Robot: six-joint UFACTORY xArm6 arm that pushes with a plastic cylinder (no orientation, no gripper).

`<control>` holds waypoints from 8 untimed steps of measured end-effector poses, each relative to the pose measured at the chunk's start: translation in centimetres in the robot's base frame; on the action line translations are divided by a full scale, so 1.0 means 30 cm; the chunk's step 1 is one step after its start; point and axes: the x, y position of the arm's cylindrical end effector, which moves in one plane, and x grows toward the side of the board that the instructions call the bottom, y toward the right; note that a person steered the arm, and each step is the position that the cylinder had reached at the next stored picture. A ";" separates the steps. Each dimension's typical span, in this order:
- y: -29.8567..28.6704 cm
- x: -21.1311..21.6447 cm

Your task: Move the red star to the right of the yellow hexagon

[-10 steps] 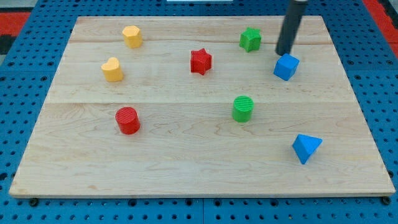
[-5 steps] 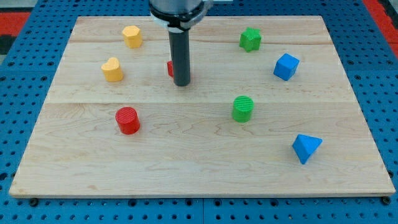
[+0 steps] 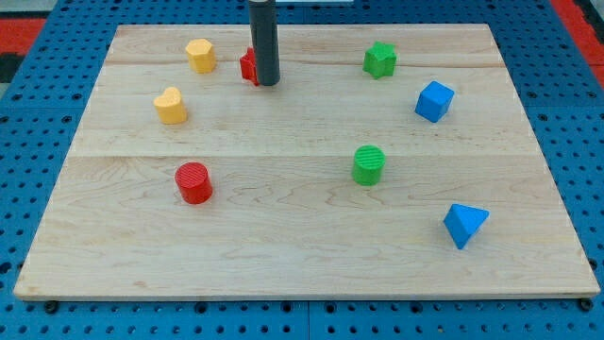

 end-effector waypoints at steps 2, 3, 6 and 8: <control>0.134 -0.021; 0.130 -0.065; -0.077 -0.134; -0.191 -0.140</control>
